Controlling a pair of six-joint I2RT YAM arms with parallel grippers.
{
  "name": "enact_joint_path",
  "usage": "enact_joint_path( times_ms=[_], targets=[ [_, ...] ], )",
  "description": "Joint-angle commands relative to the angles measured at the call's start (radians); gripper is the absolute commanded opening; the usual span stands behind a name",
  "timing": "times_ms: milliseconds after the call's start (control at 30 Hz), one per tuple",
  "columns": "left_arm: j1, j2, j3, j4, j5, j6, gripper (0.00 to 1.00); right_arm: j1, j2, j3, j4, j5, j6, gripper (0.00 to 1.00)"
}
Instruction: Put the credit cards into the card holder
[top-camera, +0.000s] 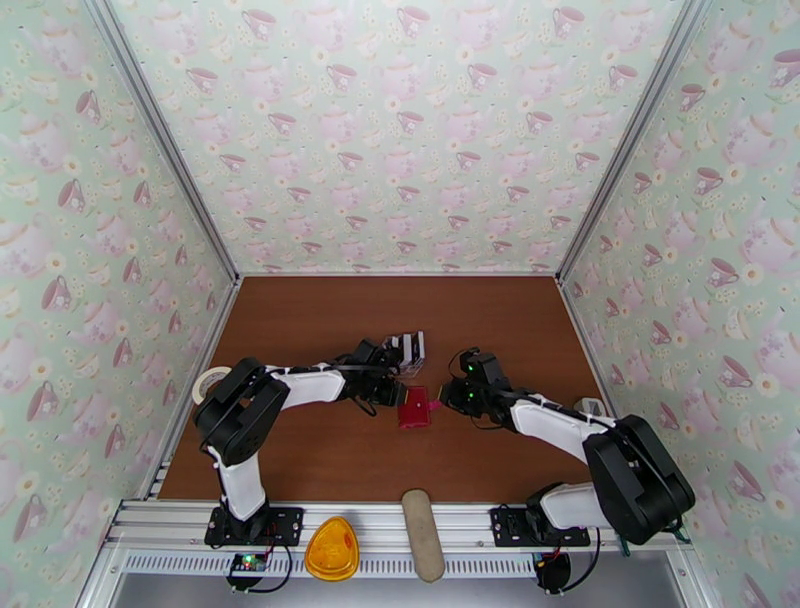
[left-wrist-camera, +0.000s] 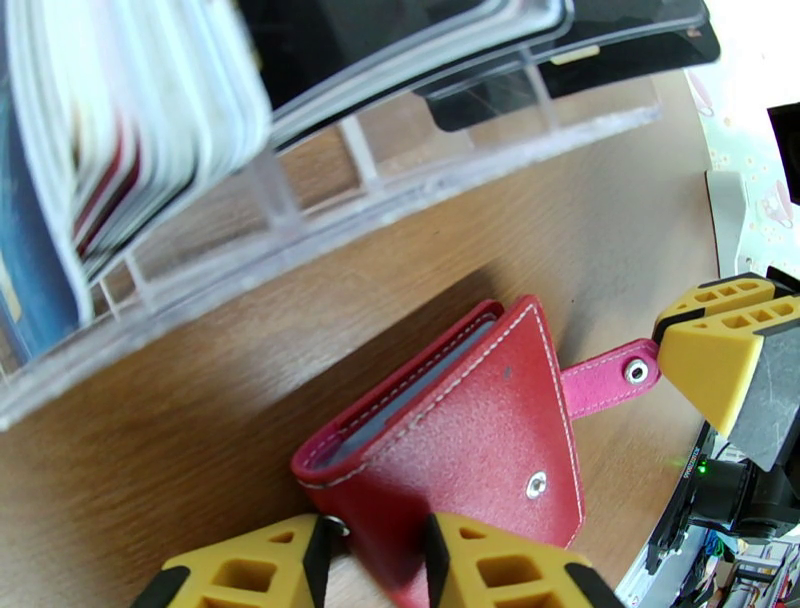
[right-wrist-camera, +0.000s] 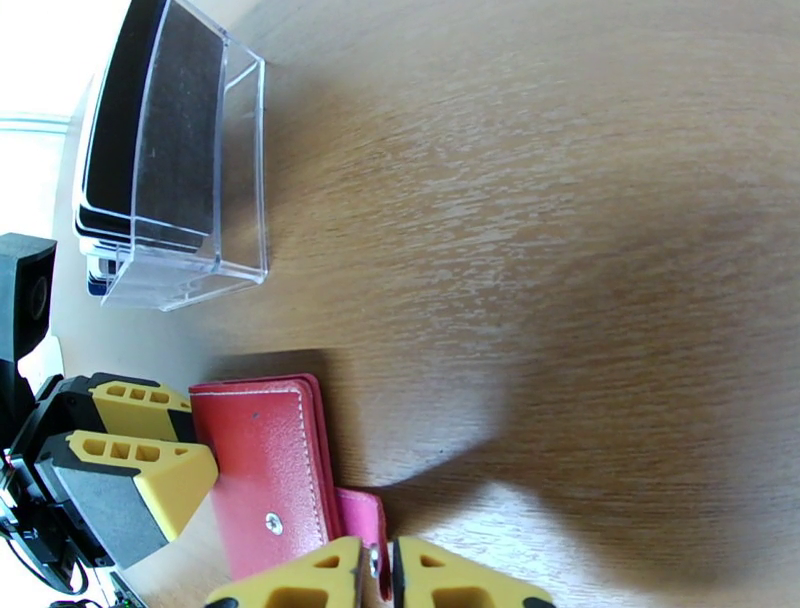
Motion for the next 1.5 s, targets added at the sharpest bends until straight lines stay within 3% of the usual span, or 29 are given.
enact_joint_path(
  times_ms=[0,933,1167,1467],
  targets=[
    [-0.008,0.059,-0.009,-0.067,-0.037,0.013,0.34,-0.003,0.011,-0.012,0.018,-0.02,0.009,0.17],
    [-0.008,0.062,-0.006,-0.07,-0.033,0.013,0.34,-0.004,-0.032,-0.018,-0.013,-0.031,0.008,0.13],
    [-0.008,0.063,-0.006,-0.068,-0.027,0.011,0.34,-0.003,-0.05,-0.012,-0.024,-0.041,0.01,0.03],
    [-0.007,0.064,-0.006,-0.063,-0.005,0.008,0.34,-0.003,-0.039,-0.006,0.002,-0.075,0.017,0.0]
  ],
)
